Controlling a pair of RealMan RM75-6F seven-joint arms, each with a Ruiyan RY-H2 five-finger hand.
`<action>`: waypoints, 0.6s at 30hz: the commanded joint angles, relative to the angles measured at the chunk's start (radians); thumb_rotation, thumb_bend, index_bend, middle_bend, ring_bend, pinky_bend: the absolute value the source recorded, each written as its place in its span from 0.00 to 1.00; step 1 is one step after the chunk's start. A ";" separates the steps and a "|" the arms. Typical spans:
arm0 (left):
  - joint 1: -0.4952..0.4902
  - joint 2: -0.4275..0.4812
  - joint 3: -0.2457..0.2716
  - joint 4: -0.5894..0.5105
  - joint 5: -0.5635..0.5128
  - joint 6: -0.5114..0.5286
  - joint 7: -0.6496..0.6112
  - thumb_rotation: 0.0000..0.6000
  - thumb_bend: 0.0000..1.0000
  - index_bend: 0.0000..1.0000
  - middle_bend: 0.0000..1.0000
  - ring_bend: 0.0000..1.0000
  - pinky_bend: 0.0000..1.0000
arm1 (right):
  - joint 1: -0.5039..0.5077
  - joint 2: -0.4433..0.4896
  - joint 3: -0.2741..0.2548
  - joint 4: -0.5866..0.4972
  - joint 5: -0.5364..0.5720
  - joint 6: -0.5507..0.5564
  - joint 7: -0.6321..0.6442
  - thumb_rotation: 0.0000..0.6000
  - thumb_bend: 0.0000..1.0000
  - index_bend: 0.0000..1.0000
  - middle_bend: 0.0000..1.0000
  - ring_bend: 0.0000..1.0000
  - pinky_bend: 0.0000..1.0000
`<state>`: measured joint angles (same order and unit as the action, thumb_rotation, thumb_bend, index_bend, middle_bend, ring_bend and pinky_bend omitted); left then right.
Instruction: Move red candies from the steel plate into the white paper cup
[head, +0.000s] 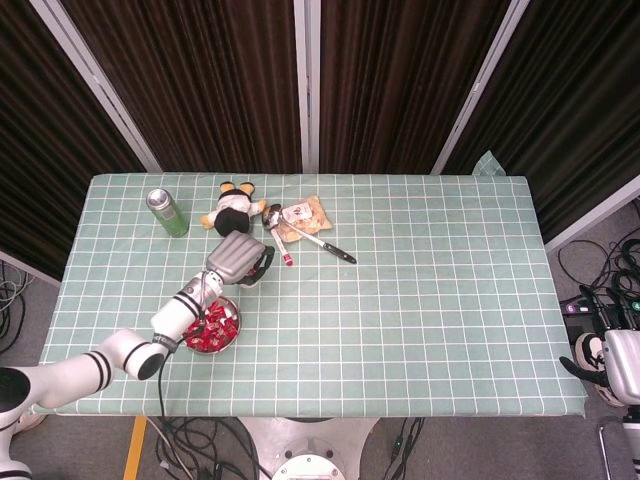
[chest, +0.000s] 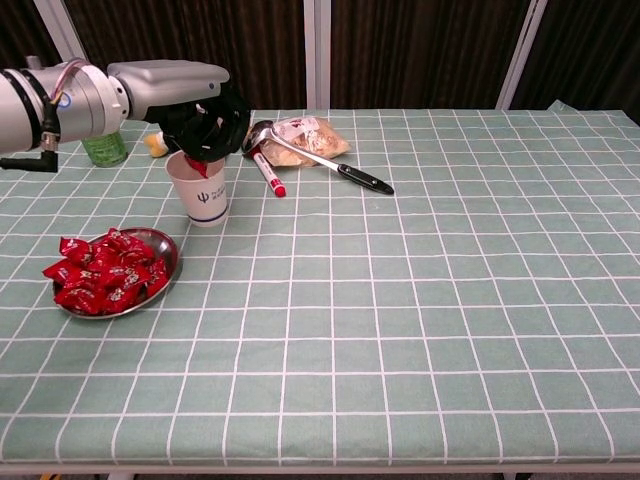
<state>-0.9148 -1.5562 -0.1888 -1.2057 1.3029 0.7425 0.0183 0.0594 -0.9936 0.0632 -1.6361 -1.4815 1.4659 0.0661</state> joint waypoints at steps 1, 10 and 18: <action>0.001 0.003 0.002 -0.002 -0.006 0.001 0.000 1.00 0.57 0.61 0.66 0.62 0.86 | 0.000 0.001 0.001 -0.001 0.001 0.000 -0.002 1.00 0.02 0.06 0.24 0.04 0.22; 0.049 0.055 -0.007 -0.096 -0.005 0.106 -0.005 1.00 0.36 0.40 0.49 0.45 0.69 | -0.002 0.004 0.001 -0.010 -0.003 0.005 -0.009 1.00 0.02 0.06 0.24 0.04 0.22; 0.213 0.202 0.054 -0.231 0.062 0.326 -0.015 1.00 0.19 0.36 0.47 0.43 0.67 | 0.001 0.003 0.000 -0.007 -0.012 0.006 -0.005 1.00 0.02 0.06 0.24 0.04 0.22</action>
<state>-0.7629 -1.4149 -0.1715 -1.3860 1.3363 1.0201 0.0059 0.0599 -0.9898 0.0636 -1.6437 -1.4929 1.4723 0.0609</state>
